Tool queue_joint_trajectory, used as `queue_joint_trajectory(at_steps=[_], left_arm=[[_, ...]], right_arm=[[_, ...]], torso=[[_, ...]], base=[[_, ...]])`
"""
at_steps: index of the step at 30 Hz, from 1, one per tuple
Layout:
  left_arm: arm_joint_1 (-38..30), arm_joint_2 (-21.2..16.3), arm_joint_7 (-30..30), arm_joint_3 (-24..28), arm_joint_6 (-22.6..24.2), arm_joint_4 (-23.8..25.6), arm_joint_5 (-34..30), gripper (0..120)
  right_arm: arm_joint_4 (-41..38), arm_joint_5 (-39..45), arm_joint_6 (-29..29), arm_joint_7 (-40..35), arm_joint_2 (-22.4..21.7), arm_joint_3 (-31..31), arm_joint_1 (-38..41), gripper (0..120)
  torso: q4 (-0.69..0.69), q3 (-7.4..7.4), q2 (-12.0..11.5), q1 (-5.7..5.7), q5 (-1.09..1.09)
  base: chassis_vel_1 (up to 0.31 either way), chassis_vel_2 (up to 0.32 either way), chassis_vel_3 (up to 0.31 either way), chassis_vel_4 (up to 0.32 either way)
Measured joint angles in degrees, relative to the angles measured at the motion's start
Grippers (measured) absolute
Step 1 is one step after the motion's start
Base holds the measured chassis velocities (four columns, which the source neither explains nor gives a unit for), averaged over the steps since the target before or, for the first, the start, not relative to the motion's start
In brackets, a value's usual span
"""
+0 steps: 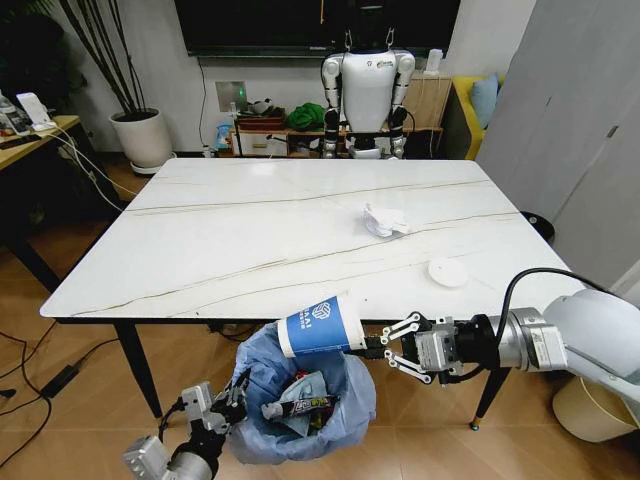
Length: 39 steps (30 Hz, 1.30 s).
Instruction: Pick up the trash bin and place the trash from the table into it.
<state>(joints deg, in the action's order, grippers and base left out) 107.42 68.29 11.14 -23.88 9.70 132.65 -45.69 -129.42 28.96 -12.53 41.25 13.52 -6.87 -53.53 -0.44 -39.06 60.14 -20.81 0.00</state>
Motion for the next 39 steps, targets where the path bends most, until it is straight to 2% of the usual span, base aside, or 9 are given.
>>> queue_joint_trajectory(at_steps=[9, 18, 20, 26, 28, 31, 32, 36, 39], left_arm=[[0.4, -0.4, -0.2, 0.4, 0.2, 0.2, -0.1, 0], [0.9, -0.2, -0.3, 0.3, 0.2, 0.3, 0.0, 0], [0.9, -0.2, -0.4, 0.2, 0.2, 0.3, 0.0, 0], [2.1, -0.1, -0.5, -0.7, 0.0, 0.7, 0.7, 0], [2.2, 0.0, -0.6, -0.8, 0.0, 0.8, 0.7, 0], [2.9, -0.1, -0.8, -1.4, -0.1, 1.0, 1.1, 0], [3.2, -0.1, -0.9, -1.7, -0.2, 1.1, 1.3, 0], [3.8, 0.0, -1.2, -2.0, -0.4, 1.4, 1.7, 0], [4.1, 0.1, -1.3, -2.3, -0.5, 1.5, 1.8, 0]], right_arm=[[0.7, -3.2, -2.0, 2.1, -0.4, 0.0, 0.1, 1], [1.2, -3.1, -2.3, 2.2, -0.1, -0.2, -0.2, 38], [1.4, -2.8, -2.3, 2.0, 0.0, -0.3, -0.2, 39], [6.6, 8.0, 0.1, -6.3, 3.7, -1.7, 0.7, 66], [6.9, 8.6, 0.3, -6.8, 3.8, -1.7, 0.8, 68], [10.1, 13.8, 3.0, -13.8, 4.8, -1.8, 1.8, 80], [11.3, 16.2, 5.0, -19.4, 4.9, -1.7, 2.4, 86], [14.3, 20.8, 9.0, -26.9, 5.6, -1.3, 3.1, 98], [16.3, 23.7, 11.2, -29.1, 6.3, -0.9, 2.8, 100]], torso=[[0.00, 0.00, 0.0, 0.00, 0.00], [0.00, 0.00, 0.0, 0.00, 0.00], [0.00, 0.00, 0.0, 0.00, -0.01], [0.00, 0.00, 0.0, 0.00, 0.01], [0.01, 0.00, 0.0, 0.00, 0.01], [0.01, 0.00, 0.0, 0.00, 0.01], [0.00, 0.00, 0.0, 0.00, 0.01], [0.01, 0.00, 0.0, 0.00, 0.00], [0.00, 0.00, 0.0, 0.00, 0.01]], base=[[0.000, 0.000, 0.000, 0.000], [0.000, 0.000, 0.000, 0.000], [0.000, 0.000, 0.000, 0.000], [0.000, 0.000, 0.000, 0.000], [0.000, 0.000, 0.000, 0.000], [0.000, 0.000, 0.000, 0.000], [0.000, 0.000, 0.000, 0.000], [0.000, 0.000, 0.000, 0.000], [0.000, 0.000, 0.000, 0.000]])
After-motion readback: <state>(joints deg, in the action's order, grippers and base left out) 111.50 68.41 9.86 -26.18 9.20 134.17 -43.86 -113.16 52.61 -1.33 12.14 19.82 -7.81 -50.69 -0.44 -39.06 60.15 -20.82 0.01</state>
